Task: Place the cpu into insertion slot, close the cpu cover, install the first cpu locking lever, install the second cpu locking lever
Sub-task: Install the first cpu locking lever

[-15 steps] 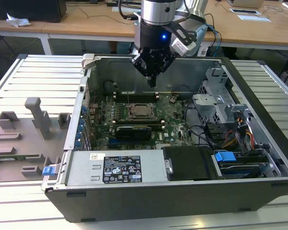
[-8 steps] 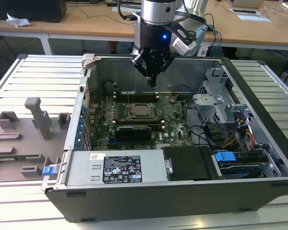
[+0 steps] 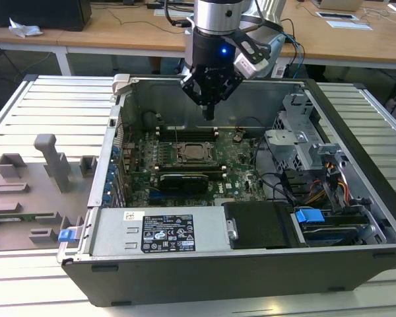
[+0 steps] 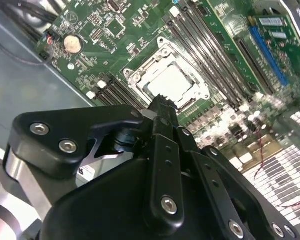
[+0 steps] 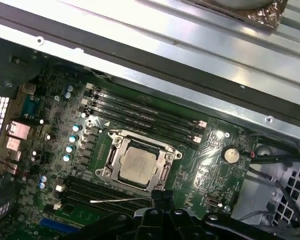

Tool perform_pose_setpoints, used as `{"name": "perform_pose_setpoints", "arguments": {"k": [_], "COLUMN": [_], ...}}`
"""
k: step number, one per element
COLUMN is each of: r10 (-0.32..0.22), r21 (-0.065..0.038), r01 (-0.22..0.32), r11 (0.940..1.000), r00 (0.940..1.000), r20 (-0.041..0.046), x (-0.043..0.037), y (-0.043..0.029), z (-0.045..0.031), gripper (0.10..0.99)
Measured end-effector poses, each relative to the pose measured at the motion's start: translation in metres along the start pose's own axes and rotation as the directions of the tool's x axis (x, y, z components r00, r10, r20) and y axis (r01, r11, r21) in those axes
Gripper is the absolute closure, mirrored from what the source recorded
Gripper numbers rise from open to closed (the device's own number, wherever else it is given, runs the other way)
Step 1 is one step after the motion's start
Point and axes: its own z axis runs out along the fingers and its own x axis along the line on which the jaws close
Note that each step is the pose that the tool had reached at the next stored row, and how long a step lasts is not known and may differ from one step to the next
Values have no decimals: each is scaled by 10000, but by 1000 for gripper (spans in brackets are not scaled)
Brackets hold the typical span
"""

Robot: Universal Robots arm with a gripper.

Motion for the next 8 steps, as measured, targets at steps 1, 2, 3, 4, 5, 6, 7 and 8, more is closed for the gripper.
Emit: {"name": "perform_pose_setpoints", "arguments": {"k": [1, 2, 3, 4, 5, 6, 7, 8], "r10": [203, 450, 595, 739, 863, 975, 1192, 1425], "r21": [3, -70, -309, -500, -566, -614, -633, -629], "r01": [-203, -450, -593, -734, -856, -967, -1184, -1417], "r11": [9998, 9990, 9978, 9960, 9947, 9934, 9909, 9879], "r00": [9998, 9990, 9982, 9972, 9962, 9952, 9928, 9898], "r20": [-10, -2, 49, 85, 94, 99, 94, 84], "x": [0, -1, 0, 0, 0, 0, 0, -1], "y": [0, 0, 0, 0, 0, 0, 1, 0], "z": [0, 1, 1, 2, 3, 4, 6, 7], "gripper": [980, 980, 980, 980, 980, 980, 980, 980]}}
